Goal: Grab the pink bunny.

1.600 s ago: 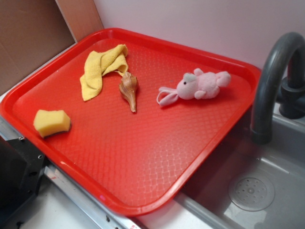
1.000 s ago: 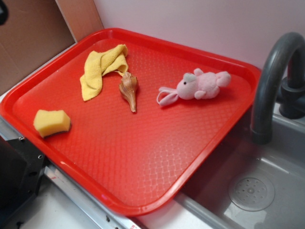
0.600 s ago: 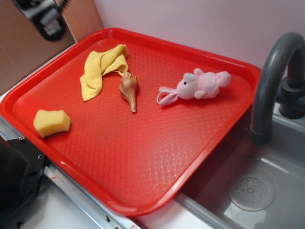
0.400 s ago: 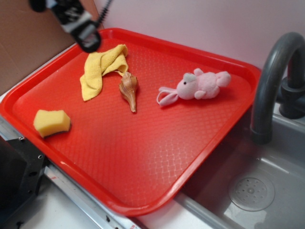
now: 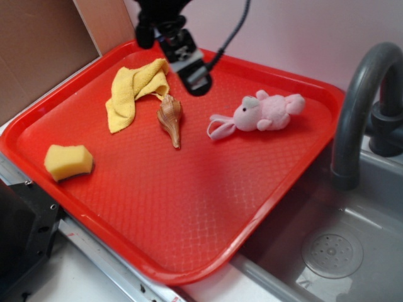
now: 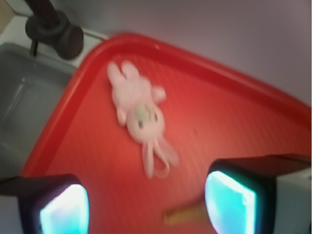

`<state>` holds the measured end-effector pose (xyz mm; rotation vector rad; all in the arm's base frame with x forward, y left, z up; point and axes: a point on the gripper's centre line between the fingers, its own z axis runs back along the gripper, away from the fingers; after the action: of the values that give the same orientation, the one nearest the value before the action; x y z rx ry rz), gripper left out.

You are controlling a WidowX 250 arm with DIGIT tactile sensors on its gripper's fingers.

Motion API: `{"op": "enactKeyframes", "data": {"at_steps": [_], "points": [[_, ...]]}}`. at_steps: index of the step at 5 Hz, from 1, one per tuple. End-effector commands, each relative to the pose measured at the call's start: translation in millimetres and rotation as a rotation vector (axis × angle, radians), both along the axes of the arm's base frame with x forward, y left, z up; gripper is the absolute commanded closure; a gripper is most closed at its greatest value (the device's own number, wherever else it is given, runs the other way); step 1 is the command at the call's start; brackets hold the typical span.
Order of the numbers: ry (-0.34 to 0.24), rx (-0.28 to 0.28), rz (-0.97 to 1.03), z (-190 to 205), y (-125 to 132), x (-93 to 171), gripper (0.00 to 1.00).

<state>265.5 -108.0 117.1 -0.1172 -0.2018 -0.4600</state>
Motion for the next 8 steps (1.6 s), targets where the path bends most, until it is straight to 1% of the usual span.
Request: {"op": "enactKeyframes", "data": {"at_steps": [1,2,3,4,5,6,7,8], "points": [[-0.05,0.033,-0.077,-18.2,-23.0,36.7,0.0],[-0.013,0.033,-0.102,-36.6,-25.6,43.4,0.0],[0.039,0.017,-0.149,-56.8,-29.3,44.7,0.0],[0.067,0.101,-0.134,-73.8,-25.5,49.2,0.0],[0.098,0.134,-0.103,-90.3,-20.7,55.3,0.0],[0.091,0.125,-0.114,-92.4,-18.9,56.1,1.0],[0.095,0.136,-0.119,-92.2,-19.6,53.5,1.0],[0.112,0.157,-0.04,-73.8,-10.1,49.5,1.0]]}}
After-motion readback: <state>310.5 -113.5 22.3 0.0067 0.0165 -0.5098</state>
